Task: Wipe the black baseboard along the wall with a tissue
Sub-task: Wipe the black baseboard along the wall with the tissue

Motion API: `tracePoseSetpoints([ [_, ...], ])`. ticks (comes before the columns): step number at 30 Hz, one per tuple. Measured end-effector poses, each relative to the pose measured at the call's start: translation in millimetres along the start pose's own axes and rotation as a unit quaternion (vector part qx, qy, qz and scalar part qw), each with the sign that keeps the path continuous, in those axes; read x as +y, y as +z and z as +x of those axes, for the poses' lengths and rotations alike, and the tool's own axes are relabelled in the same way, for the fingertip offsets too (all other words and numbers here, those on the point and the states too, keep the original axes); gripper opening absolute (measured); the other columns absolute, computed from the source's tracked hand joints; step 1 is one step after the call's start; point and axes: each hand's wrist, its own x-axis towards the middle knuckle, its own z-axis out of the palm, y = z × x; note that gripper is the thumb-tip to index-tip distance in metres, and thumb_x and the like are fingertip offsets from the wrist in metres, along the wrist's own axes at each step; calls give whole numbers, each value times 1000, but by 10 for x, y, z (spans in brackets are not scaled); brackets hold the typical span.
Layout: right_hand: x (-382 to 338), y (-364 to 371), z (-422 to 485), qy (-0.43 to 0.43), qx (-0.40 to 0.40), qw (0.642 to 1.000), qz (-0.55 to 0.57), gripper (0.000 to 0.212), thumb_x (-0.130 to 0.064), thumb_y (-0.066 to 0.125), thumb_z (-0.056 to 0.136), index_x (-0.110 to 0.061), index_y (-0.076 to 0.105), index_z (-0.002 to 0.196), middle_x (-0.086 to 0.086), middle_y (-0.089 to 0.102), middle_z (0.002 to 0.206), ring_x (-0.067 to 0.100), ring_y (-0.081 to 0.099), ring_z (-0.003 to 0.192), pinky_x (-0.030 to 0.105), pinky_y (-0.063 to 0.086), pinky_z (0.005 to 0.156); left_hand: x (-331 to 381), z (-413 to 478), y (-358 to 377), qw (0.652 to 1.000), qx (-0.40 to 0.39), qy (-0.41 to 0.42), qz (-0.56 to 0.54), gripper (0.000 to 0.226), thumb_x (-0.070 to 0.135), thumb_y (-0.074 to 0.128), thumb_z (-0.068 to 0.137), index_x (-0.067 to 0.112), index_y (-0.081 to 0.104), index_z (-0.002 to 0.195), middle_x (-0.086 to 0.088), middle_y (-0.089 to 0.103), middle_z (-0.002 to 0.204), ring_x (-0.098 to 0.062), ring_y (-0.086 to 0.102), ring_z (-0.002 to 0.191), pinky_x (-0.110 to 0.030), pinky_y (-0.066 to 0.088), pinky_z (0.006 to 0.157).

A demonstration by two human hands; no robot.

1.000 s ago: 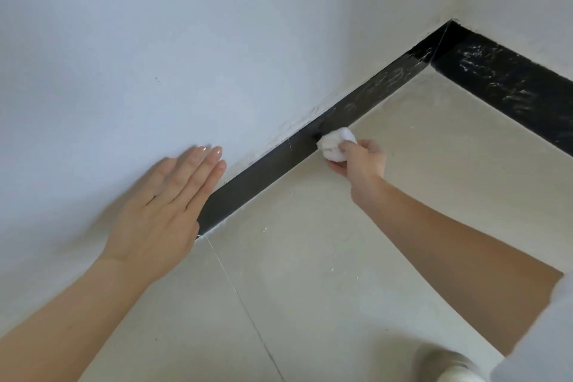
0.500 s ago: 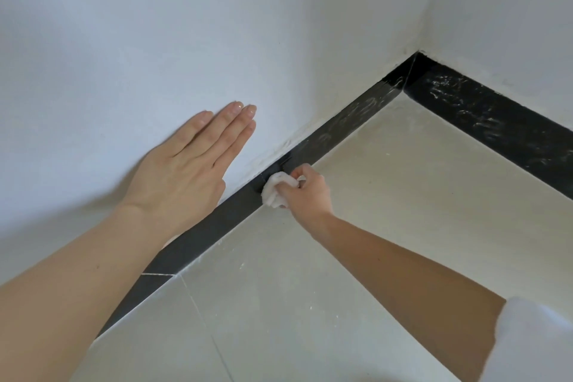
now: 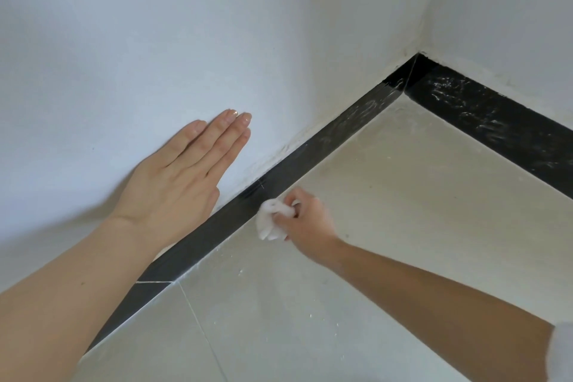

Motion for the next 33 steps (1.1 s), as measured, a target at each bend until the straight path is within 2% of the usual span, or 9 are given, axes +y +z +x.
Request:
tracePoseSetpoints([
  [2, -43, 123, -24, -27, -9, 999, -32, 9, -21, 57, 85, -18, 49, 86, 5, 59, 75, 18, 53, 62, 26, 39, 47, -7, 4, -9, 1000, -1, -1, -4, 67, 18, 28, 86, 4, 10, 149, -9, 5, 158, -23, 6, 145, -35, 4, 118],
  [5, -187, -4, 116, -64, 95, 993, 8, 12, -20, 57, 85, -13, 47, 85, -2, 43, 66, 12, 38, 56, 17, 30, 43, -2, 0, -12, 1000, -2, -3, -7, 67, 18, 28, 87, 4, 10, 149, -9, 6, 158, -23, 5, 145, -35, 3, 118],
  [9, -272, -390, 354, -47, 200, 977, 61, 11, -17, 59, 84, -11, 51, 88, -3, 49, 66, 9, 43, 56, 10, 31, 40, 9, 3, 3, 1000, -10, 0, -10, 65, 20, 27, 88, 5, 10, 149, -9, 5, 158, -23, 6, 145, -36, 4, 118],
  [15, -229, -754, 577, 48, 332, 930, 150, 11, -14, 56, 84, -18, 45, 84, -2, 57, 72, 18, 57, 67, 32, 49, 60, 2, -1, 18, 1000, -22, 5, -3, 64, 22, 21, 89, 5, 10, 149, -9, 4, 158, -23, 5, 145, -36, 4, 118],
  [17, -172, -687, 471, 43, 309, 940, 141, 16, -16, 59, 82, -21, 44, 79, -1, 55, 74, 19, 56, 66, 36, 52, 59, 4, -8, 18, 1000, -23, 3, -1, 64, 22, 22, 89, 6, 10, 149, -8, 4, 158, -23, 5, 145, -35, 3, 118],
  [21, -96, -243, 120, -10, 98, 994, 42, 13, -21, 58, 82, -13, 50, 88, 0, 51, 71, 16, 49, 61, 26, 40, 48, -5, 12, 11, 1000, -23, 1, -6, 66, 22, 27, 87, 6, 12, 149, -8, 5, 158, -22, 5, 145, -35, 1, 118],
  [25, -102, 205, -44, -41, -5, 999, -2, 12, -24, 56, 83, -16, 46, 85, -4, 45, 67, 12, 41, 58, 18, 31, 43, 3, 11, -21, 999, -35, 0, -2, 69, 21, 29, 85, 6, 11, 149, -7, 5, 158, -21, 5, 145, -34, 0, 118],
  [28, -174, 268, 35, -20, 29, 998, 59, 13, -22, 58, 83, -13, 48, 83, -4, 42, 66, 12, 38, 57, 14, 29, 41, -15, 0, -30, 999, -35, 8, -4, 69, 20, 31, 85, 6, 12, 149, -7, 6, 158, -21, 6, 145, -34, 2, 118],
  [33, -225, -357, 399, 22, 255, 954, 154, 13, -17, 61, 80, -20, 49, 76, -1, 57, 71, 18, 55, 66, 17, 41, 51, -25, -17, -11, 999, -40, 15, 6, 67, 21, 28, 86, 6, 11, 149, -7, 6, 158, -22, 6, 145, -34, 3, 118],
])
